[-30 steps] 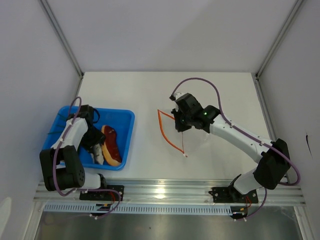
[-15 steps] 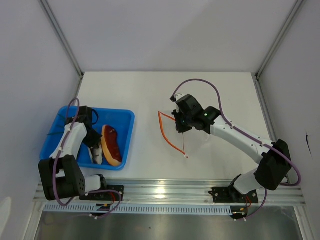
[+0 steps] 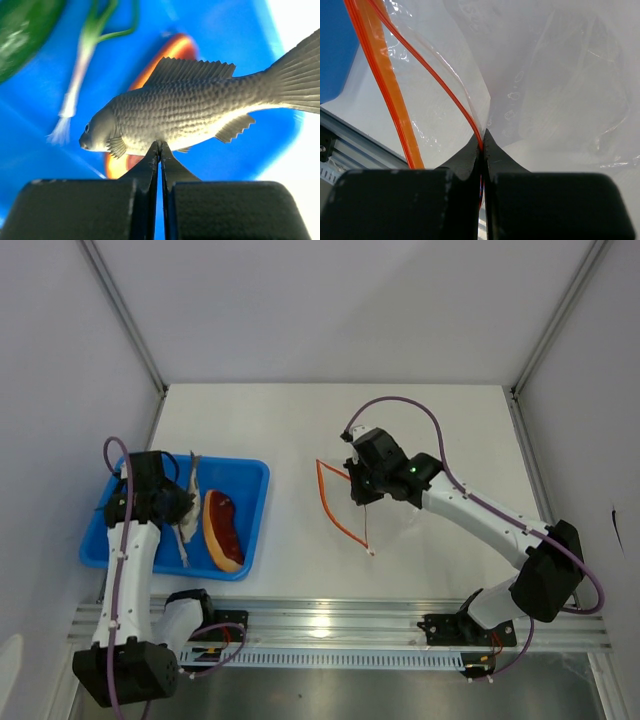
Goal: Place the food in the zip-top bag and seal the zipper
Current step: Pick up the fake fish from the bin, then place the fake fish in the zipper food storage bag.
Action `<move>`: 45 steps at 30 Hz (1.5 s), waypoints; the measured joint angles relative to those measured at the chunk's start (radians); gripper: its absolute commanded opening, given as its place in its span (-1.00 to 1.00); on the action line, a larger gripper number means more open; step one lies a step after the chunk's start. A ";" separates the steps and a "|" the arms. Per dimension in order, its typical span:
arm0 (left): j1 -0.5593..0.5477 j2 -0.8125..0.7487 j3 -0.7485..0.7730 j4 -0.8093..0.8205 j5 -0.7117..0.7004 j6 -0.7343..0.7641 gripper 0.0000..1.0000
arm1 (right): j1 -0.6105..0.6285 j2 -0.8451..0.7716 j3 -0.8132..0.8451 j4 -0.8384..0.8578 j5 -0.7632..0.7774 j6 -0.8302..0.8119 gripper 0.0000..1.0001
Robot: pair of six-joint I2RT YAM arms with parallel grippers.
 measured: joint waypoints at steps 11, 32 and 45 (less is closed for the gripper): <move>-0.037 -0.118 -0.004 0.220 0.521 -0.010 -0.99 | -0.003 0.006 0.055 0.001 -0.001 0.012 -1.00; -0.402 -0.094 -0.108 0.989 1.006 -0.455 -0.99 | -0.007 0.099 0.108 0.031 -0.036 0.096 -1.00; -0.413 0.019 -0.454 1.636 0.948 -0.867 -0.99 | -0.007 0.053 0.107 0.084 -0.155 0.251 -1.00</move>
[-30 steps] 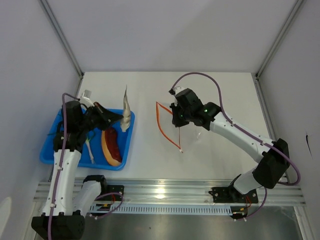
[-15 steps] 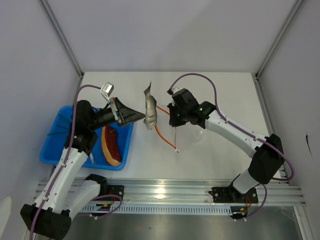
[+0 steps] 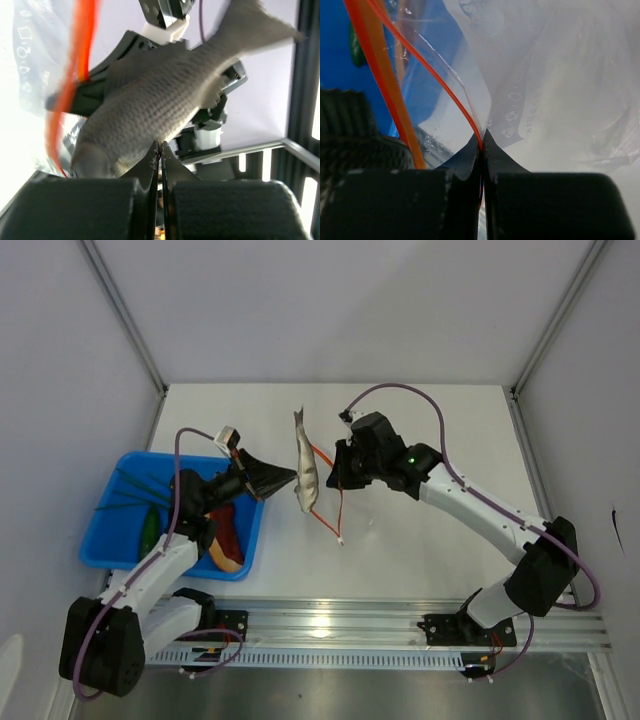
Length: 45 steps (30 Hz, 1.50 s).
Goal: Place the food in the zip-top bag and seal the zipper
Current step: Place the fake fish in the zipper food storage bag.
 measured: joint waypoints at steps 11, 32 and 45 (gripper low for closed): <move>-0.043 0.106 -0.064 0.354 -0.098 -0.188 -0.99 | 0.000 -0.028 -0.022 0.050 -0.048 0.072 -1.00; -0.077 0.053 -0.064 0.246 -0.160 -0.055 -0.99 | -0.001 -0.037 -0.117 0.199 -0.100 0.266 -1.00; -0.093 -0.006 -0.122 0.130 -0.179 0.058 -0.99 | -0.025 -0.109 -0.179 0.275 -0.077 0.430 -1.00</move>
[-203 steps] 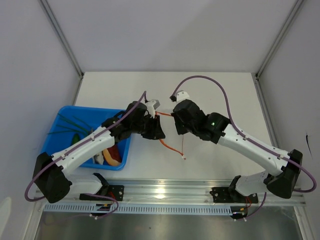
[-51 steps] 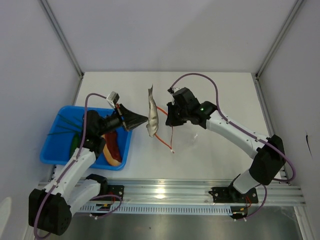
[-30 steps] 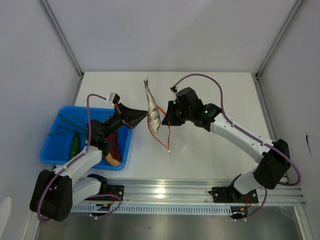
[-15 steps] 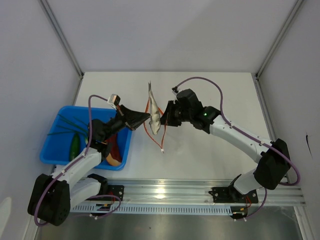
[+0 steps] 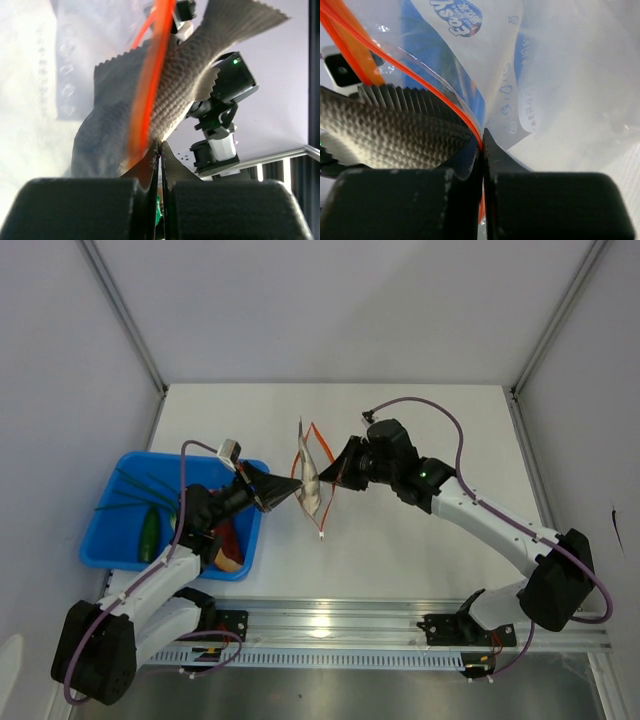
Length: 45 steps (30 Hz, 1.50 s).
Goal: Place the food in the zip-top bag and seal the zipper
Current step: Place the fake fish in the zipper food storage bag.
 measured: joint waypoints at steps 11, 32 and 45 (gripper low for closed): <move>-0.012 -0.084 0.066 -0.394 -0.002 0.192 -0.99 | -0.014 -0.003 0.031 -0.002 0.021 -0.031 -1.00; -0.044 0.029 0.249 -0.895 -0.010 0.396 -0.62 | 0.058 0.053 0.137 -0.122 0.138 -0.255 -1.00; -0.048 -0.041 0.343 -1.118 -0.147 0.538 0.72 | 0.058 0.053 0.150 -0.162 0.143 -0.295 -1.00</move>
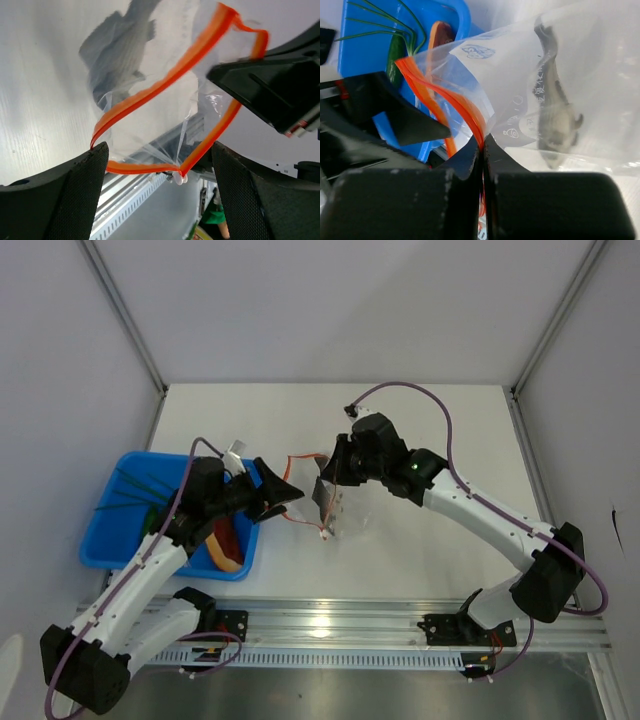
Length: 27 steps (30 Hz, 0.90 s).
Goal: Place the food in the zip-top bag and seal the zipper
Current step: Place the fake fish in the zipper food storage bag, then adjust the zipper food storage bag at the center of the board.
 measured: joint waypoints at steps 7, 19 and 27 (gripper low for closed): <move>-0.001 -0.088 0.031 -0.079 -0.084 0.069 0.60 | 0.000 0.000 0.023 -0.016 -0.001 -0.010 -1.00; -0.009 -0.302 0.004 -0.112 -0.160 0.100 0.38 | -0.001 0.000 0.031 -0.054 0.009 -0.047 -1.00; -0.038 -0.161 -0.003 -0.130 -0.171 0.107 0.34 | -0.002 0.000 0.043 -0.064 0.008 -0.052 -1.00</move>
